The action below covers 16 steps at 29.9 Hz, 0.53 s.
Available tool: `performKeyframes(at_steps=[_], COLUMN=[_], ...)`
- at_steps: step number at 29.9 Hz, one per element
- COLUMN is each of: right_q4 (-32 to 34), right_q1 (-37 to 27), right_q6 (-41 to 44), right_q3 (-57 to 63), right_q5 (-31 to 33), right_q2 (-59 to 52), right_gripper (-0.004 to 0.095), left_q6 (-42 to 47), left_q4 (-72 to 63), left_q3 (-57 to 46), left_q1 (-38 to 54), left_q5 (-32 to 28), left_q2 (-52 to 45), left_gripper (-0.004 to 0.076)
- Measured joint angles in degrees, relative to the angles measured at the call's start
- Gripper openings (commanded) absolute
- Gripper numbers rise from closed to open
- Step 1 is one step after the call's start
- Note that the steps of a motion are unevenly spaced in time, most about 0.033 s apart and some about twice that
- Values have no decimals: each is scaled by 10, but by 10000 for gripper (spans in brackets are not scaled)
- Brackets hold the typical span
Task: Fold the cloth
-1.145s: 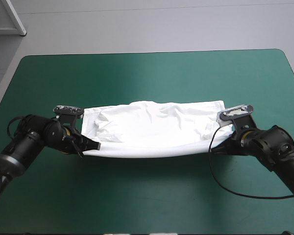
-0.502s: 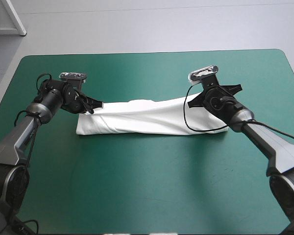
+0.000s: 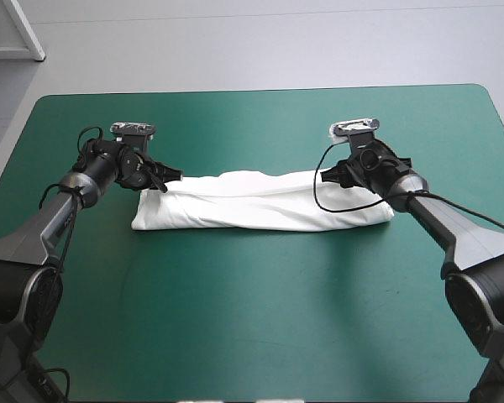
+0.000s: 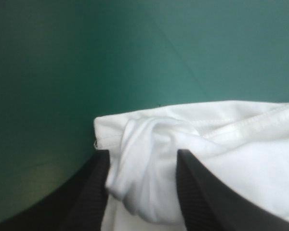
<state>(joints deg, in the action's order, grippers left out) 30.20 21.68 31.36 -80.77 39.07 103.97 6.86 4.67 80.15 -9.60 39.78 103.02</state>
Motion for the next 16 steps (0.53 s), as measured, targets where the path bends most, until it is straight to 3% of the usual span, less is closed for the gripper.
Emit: performKeyframes(at_steps=[7,11,16], right_q4=[-3,-18,-147], right_q1=[-3,-10,-71], right_q6=[-16,-39,-137], right_q3=[-6,-10,-11], right_q5=[46,71,105], right_q2=[-67,-121,-166], right_gripper=[733,732,724], left_q6=[-3,-13,-35], left_q4=[-10,-58,-110], left_q3=[49,61,61], left_q1=[0,-11,-70], left_q5=[61,98,115], left_q2=[-42,-81,-83], left_gripper=[391,265,87])
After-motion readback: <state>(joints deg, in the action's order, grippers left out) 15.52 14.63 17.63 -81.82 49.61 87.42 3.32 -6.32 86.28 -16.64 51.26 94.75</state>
